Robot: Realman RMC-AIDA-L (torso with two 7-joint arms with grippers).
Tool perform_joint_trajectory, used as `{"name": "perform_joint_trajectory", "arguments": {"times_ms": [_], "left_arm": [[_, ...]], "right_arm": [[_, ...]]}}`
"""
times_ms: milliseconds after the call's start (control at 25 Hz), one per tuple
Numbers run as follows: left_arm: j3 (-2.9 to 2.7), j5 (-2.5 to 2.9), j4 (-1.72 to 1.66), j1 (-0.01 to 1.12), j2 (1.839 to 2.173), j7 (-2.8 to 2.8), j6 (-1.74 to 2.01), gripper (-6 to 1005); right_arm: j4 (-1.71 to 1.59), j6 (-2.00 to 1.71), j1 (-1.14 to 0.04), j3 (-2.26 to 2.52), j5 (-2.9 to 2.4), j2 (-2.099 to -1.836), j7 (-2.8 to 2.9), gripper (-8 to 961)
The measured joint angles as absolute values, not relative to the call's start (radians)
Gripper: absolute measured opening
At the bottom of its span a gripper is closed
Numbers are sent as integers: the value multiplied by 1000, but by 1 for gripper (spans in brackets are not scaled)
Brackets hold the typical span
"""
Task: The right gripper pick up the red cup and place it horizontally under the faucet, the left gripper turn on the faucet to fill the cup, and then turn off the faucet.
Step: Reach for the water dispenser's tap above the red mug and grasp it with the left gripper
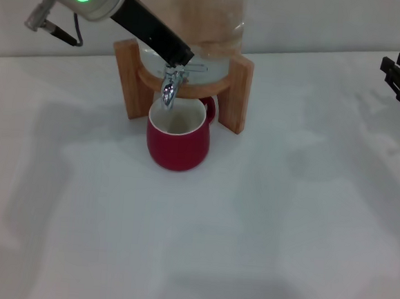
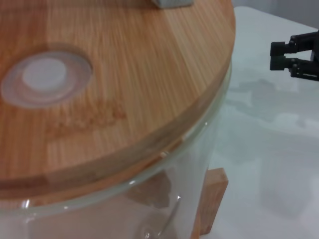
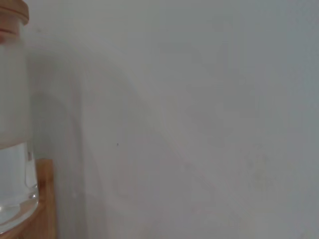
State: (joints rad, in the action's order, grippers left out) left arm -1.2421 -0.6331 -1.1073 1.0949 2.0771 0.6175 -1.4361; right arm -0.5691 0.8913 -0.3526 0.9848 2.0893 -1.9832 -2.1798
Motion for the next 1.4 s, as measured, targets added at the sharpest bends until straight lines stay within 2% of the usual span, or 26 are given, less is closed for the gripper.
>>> {"name": "perform_joint_trajectory", "arguments": {"times_ms": [1400], "left_arm": [[-1350, -616, -1090, 1114, 2078, 620, -1337, 40]], "right_arm": [[-569, 890, -350, 963, 2082, -1987, -2188, 304]]}}
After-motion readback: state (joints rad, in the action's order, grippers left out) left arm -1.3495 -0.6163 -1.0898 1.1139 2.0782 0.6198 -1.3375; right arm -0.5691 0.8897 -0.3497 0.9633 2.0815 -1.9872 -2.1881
